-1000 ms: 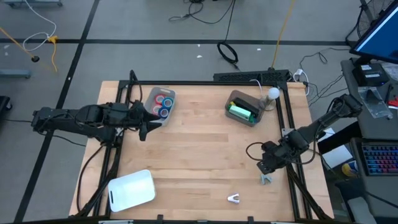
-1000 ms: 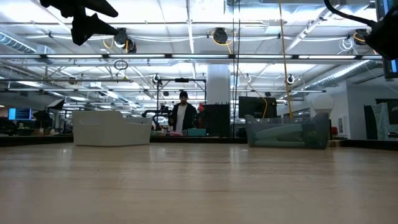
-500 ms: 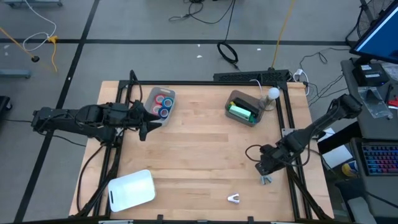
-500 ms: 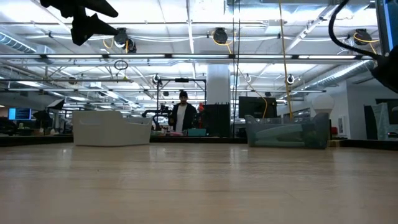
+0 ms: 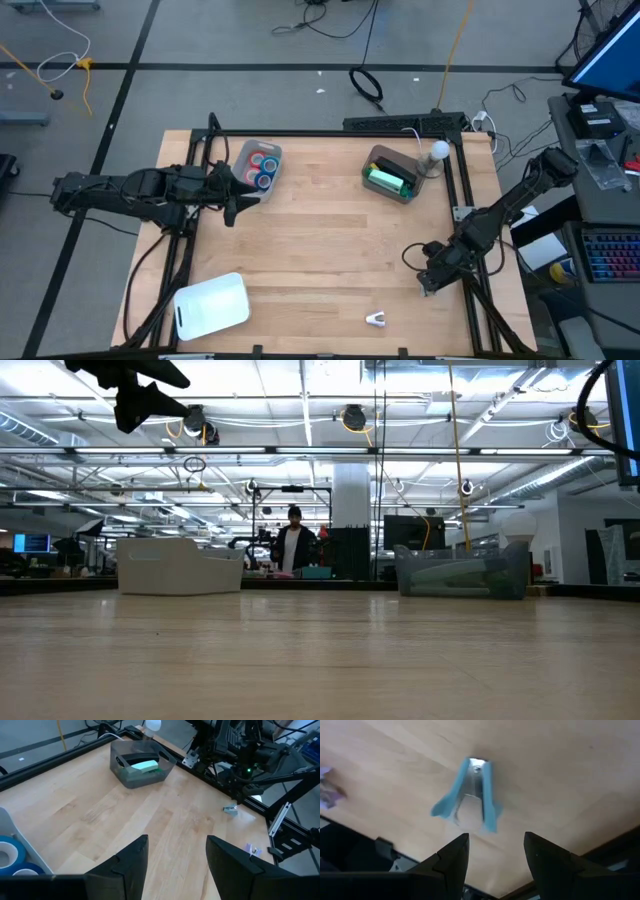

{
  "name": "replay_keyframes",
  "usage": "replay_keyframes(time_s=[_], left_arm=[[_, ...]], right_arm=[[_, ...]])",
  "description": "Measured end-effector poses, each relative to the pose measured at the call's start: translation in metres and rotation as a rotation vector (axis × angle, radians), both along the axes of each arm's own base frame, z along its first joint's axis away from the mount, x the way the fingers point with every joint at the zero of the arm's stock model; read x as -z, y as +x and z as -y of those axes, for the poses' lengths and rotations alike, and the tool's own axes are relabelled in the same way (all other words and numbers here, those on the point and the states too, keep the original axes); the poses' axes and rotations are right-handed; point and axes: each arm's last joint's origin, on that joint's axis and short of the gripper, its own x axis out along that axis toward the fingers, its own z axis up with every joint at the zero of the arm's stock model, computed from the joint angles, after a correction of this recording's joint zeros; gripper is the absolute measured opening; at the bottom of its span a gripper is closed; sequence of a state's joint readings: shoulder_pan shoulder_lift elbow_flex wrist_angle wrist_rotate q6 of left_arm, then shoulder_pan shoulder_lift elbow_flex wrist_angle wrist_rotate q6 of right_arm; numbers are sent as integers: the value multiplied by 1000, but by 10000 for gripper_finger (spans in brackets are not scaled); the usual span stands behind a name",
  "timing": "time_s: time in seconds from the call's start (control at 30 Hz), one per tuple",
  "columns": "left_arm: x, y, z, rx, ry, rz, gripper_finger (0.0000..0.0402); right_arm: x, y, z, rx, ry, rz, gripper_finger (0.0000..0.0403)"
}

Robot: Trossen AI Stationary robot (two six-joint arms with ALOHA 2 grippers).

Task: Pick and place Stapler, Stapler remover, tape
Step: Put the blue staple remover into the white bin

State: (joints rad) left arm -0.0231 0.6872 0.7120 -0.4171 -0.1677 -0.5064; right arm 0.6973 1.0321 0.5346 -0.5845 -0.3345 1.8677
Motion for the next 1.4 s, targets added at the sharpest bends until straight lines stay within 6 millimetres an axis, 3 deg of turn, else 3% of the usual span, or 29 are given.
replay_keyframes(time_s=[0.43,0.57,0.8,1.4], left_arm=[[0,0,0,-15,6,0,198],[0,0,0,-15,5,0,198],[0,0,0,-15,3,0,198],[0,0,0,-11,12,-2,198]], right_arm=[[23,-5,1,75,-4,48,181],[28,-5,1,82,25,72,165],[28,-5,1,80,34,78,129],[14,-13,9,102,82,113,82]])
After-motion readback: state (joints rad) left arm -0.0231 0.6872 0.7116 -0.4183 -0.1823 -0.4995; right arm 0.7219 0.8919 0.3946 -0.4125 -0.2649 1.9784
